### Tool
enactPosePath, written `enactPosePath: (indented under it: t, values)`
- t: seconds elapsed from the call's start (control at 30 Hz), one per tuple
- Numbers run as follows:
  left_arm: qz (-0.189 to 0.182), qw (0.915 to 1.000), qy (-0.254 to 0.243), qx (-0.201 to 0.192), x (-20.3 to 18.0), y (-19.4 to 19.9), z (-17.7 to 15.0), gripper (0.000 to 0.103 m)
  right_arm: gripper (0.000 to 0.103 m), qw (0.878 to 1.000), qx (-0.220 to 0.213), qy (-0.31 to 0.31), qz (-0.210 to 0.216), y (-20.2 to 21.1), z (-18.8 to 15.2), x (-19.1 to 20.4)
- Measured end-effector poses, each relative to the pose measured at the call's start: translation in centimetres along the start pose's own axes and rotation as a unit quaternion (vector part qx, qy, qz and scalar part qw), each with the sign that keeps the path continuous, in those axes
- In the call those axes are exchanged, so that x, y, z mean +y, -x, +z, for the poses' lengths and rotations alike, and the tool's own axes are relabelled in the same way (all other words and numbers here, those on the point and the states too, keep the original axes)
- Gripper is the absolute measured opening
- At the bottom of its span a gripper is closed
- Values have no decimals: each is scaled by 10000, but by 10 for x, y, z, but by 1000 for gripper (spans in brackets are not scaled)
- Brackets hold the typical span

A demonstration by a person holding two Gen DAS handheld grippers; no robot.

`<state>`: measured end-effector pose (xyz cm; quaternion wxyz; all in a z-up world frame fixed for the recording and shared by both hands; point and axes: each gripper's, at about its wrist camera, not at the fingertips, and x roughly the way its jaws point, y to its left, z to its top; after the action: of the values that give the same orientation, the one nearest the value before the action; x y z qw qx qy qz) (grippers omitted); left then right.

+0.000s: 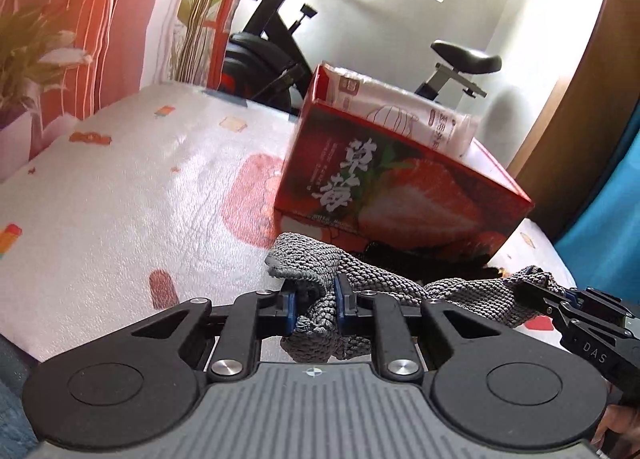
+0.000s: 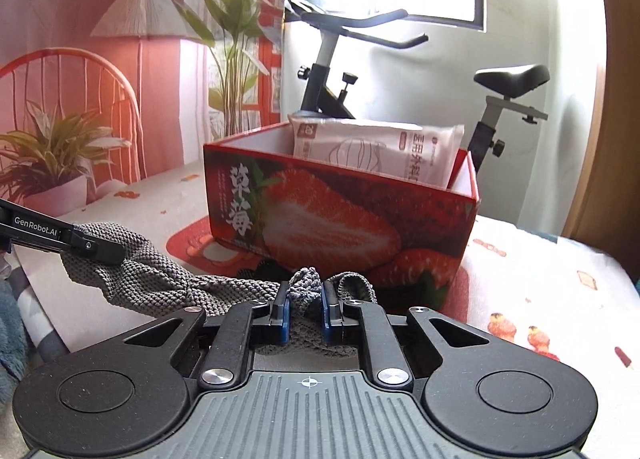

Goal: Organize soft objects
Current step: 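Lift the grey towel with both grippers and carry it into the red box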

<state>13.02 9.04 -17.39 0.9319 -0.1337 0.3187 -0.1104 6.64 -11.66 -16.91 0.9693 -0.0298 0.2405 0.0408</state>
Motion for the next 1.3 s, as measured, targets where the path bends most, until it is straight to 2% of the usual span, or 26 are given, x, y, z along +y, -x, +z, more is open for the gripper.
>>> enactPosePath:
  t: [0.33,0.57,0.77,0.93,1.1,1.2,1.3]
  values:
    - [-190,9967,-342,-714,-18,24,35,19,13,9981,-534,239,-173,19,42,-4]
    - [-274,9927,-598,-1009,-35,13,80,19,13,9957,-784,359,-341,4,81,-20]
    - [-63,9894,-1027,-1026,-56,-27,120,19,13,9962,-739,173,-427,-38,113,-48]
    - [24,9891,-1160,-911,-74,-71,149,19,12,9971,-573,106,-492,-82,136,-73]
    - [128,9892,-1301,-660,-86,-119,165,19,12,9976,-336,-304,-525,-129,148,-99]
    - [124,9900,-1320,-474,-89,-143,170,19,12,9979,-136,-160,-613,-154,149,-103]
    - [21,9922,-1242,-116,-85,-166,175,19,12,9977,83,-39,-673,-172,149,-104]
